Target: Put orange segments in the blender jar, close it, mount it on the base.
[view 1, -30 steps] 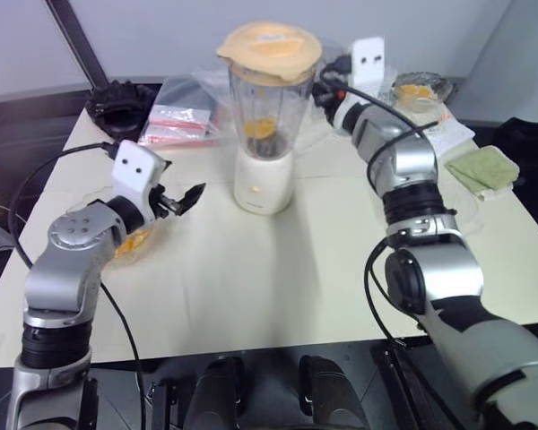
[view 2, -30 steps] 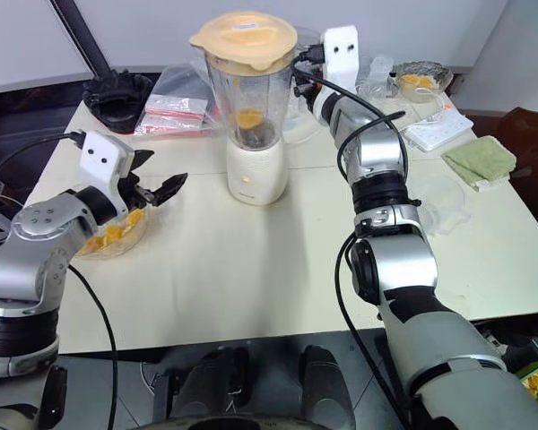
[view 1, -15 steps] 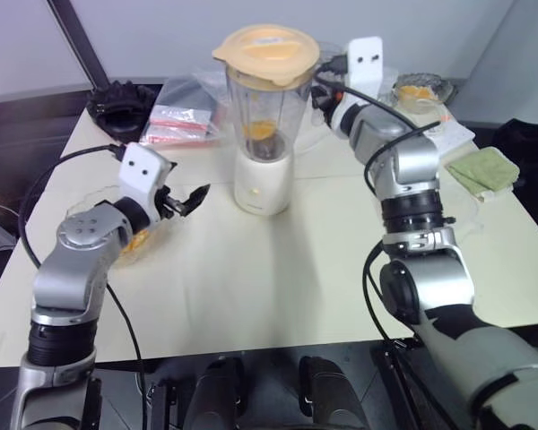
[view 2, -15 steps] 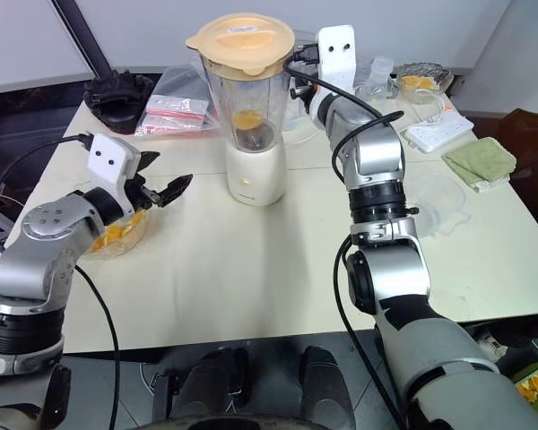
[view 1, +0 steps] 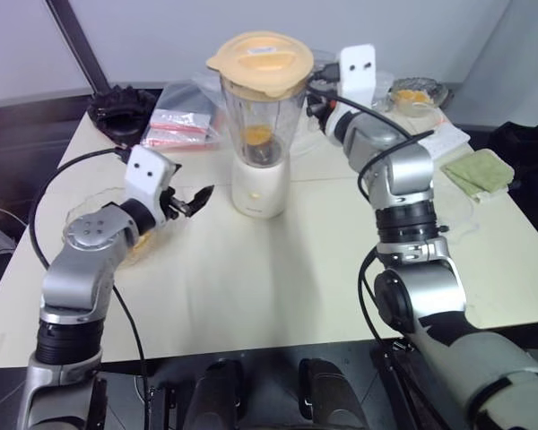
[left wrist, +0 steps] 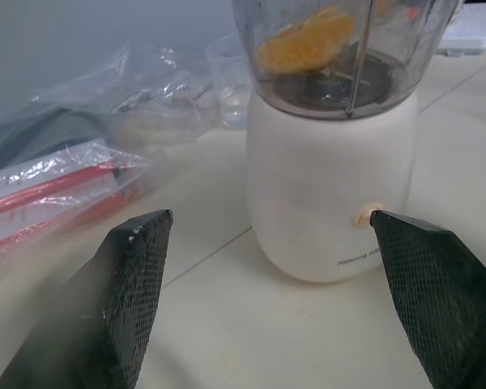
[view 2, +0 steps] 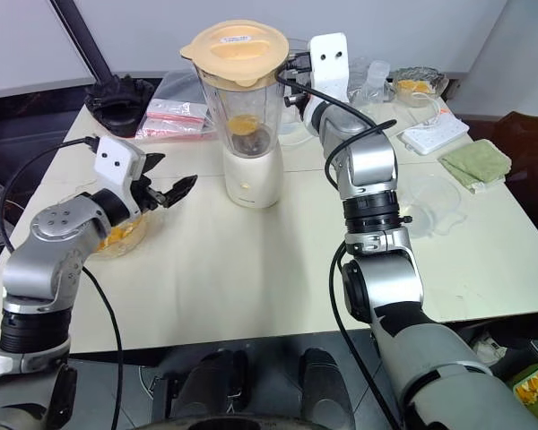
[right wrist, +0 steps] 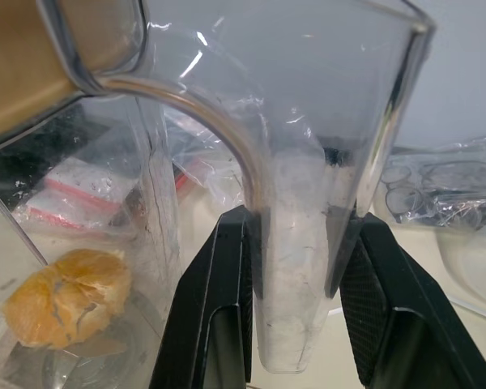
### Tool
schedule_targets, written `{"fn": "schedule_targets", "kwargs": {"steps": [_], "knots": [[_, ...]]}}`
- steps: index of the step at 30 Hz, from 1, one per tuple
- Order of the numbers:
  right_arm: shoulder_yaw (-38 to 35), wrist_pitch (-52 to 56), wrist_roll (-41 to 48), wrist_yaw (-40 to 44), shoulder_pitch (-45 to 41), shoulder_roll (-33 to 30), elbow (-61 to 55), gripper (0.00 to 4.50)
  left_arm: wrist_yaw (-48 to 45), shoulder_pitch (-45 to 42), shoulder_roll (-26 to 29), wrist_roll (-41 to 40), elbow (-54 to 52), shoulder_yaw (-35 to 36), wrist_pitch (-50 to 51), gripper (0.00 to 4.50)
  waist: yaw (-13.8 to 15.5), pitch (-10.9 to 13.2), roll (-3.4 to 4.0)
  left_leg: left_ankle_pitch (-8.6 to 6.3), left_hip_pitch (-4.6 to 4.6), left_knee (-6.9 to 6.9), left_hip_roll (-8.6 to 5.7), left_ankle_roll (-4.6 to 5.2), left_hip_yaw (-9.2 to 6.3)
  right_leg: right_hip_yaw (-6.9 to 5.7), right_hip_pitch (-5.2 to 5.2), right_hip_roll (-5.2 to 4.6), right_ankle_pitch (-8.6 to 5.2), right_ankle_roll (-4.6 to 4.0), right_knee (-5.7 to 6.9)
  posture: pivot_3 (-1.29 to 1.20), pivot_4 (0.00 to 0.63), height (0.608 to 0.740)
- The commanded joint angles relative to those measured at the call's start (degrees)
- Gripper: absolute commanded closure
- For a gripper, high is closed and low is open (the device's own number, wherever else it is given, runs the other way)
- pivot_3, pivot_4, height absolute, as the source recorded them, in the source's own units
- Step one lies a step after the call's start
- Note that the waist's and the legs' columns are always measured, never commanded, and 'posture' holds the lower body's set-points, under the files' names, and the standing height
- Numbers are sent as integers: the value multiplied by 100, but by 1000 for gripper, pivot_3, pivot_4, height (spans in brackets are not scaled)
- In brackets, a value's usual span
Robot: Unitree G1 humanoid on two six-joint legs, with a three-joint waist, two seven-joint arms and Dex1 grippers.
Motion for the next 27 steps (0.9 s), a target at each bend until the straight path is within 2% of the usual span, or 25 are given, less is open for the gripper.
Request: {"fn": "schedule_targets", "kwargs": {"steps": [1, 3, 10, 14, 19, 23, 27], "knots": [[248, 103, -93, 149, 160, 117, 545, 3618, 64, -139, -32, -69, -73, 54, -138, 420, -3, -1, -1, 0, 3, 0, 1, 0, 0, 0, 3, 0, -2, -4, 0, 0, 150, 740], [260, 25, -108, 164, 137, 130, 645, 3618, 78, -128, -60, -83, -99, 58, -126, 420, -4, -2, -2, 0, 6, 0, 1, 0, 0, 0, 5, 0, -7, -12, 1, 0, 150, 740], [516, -82, -326, 262, 420, 20, 313, 139, 125, -98, -158, -199, -86, 105, -101, 384, -5, 2, -7, 0, -9, -1, 3, 0, 3, 4, -11, 1, -6, -12, 0, 0, 150, 740], [658, 6, -431, 313, 1092, -136, -681, 139, 126, -64, -193, -253, -61, 95, -116, 384, 0, 1, -8, 0, -21, -7, 2, 0, 3, 4, -21, 1, 4, 7, -7, 0, 150, 740], [744, -386, -382, 647, 2499, -413, -2344, 139, 97, 67, -265, -296, -130, -27, -178, 384, 53, 0, -10, -1, -22, -13, 2, -1, -6, -5, -17, 2, 3, 7, -14, 0, 150, 740], [657, -575, -321, 823, 3380, -639, -3215, 139, 76, 193, -299, -309, -213, -84, -185, 384, 32, 1, -10, -1, -28, -10, 0, 0, 3, 0, -18, -1, -2, -3, -29, 0, 150, 740], [-195, -1313, 105, 1033, 4926, -829, -4288, 139, -56, 490, -356, -525, -328, -171, -24, 384, 46, -1, -14, -1, -25, -6, 3, -1, -5, -3, -14, 2, -9, -15, -27, 0, 150, 740]]}}
